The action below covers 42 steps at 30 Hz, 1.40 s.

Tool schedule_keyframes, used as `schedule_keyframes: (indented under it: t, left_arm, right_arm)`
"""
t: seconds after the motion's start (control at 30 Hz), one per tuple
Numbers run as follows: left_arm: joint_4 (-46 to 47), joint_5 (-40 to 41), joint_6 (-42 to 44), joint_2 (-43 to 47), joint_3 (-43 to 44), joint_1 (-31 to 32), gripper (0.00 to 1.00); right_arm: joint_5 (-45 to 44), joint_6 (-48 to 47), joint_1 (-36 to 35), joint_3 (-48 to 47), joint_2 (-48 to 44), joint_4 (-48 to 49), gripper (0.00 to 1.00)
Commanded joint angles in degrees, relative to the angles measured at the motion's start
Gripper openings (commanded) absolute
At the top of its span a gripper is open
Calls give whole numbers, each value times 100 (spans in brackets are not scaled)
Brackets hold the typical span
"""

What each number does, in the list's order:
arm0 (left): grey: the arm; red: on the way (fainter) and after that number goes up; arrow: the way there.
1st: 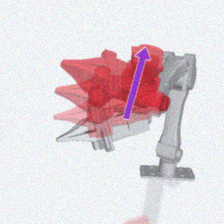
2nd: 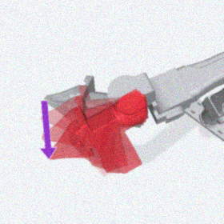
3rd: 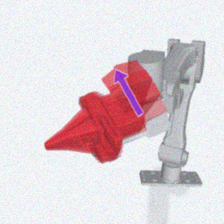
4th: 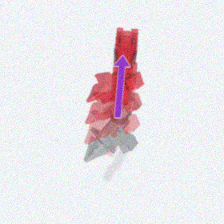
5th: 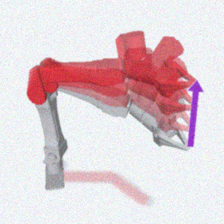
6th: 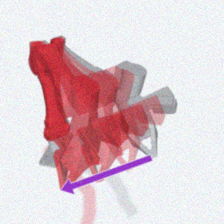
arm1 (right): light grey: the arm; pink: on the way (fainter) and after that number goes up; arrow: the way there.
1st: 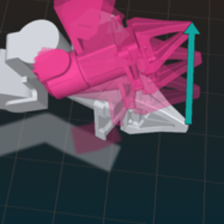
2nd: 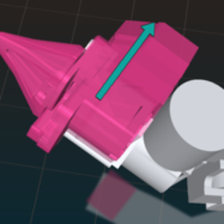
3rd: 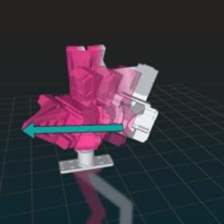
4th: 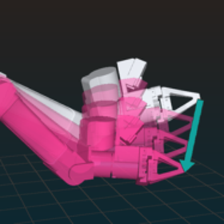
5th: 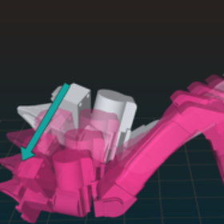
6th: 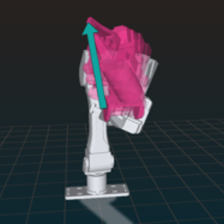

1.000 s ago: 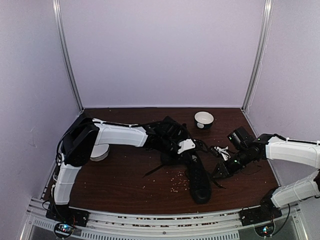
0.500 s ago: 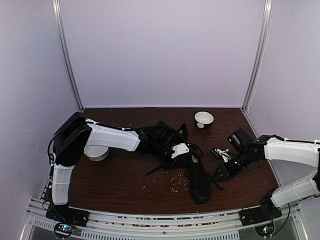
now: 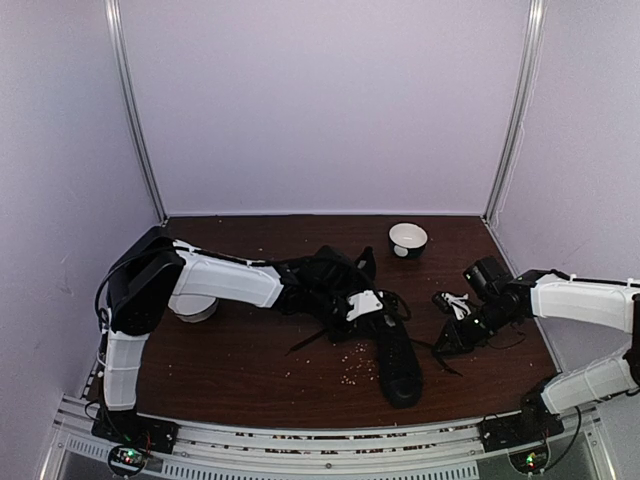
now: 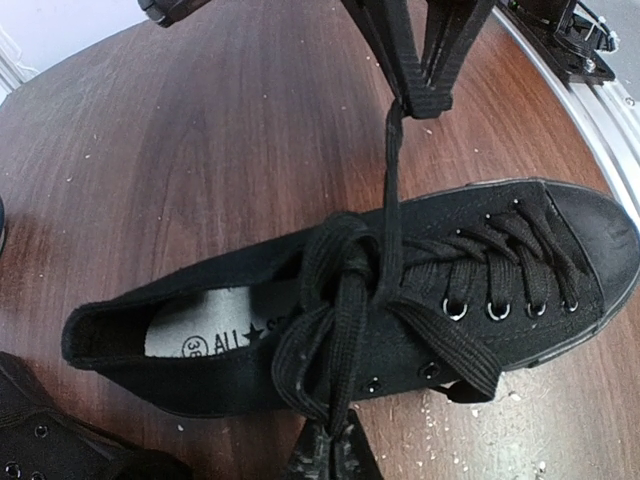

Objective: Tie the shoes
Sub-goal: Adjust the loop with the shoelace on the shoe.

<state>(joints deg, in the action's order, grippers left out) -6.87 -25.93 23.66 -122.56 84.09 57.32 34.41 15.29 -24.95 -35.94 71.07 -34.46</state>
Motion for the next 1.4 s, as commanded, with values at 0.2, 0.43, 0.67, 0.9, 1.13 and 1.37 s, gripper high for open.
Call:
schedule_keyframes:
  t: [0.2, 0.43, 0.67, 0.9, 1.13, 1.37]
  left_arm:
    - [160, 116, 94, 95, -23, 119, 0]
    - [221, 179, 52, 100, -16, 130, 0]
    - [266, 239, 27, 138, -70, 130, 0]
    - [375, 262, -15, 179, -157, 130, 0]
    - [367, 298, 6, 175, -172, 130, 0]
    - [328, 315, 26, 183, -148, 130, 0]
  right_arm:
    - [110, -121, 23, -7, 172, 262, 9]
    - [206, -347, -409, -746, -59, 595, 37]
    - [135, -75, -537, -1155, 738, 1178, 34]
    - [434, 4, -631, -1283, 1164, 1400, 28]
    - [601, 14, -651, -1218, 1243, 1423, 20]
    - [670, -4, -669, -1214, 1233, 1416, 0]
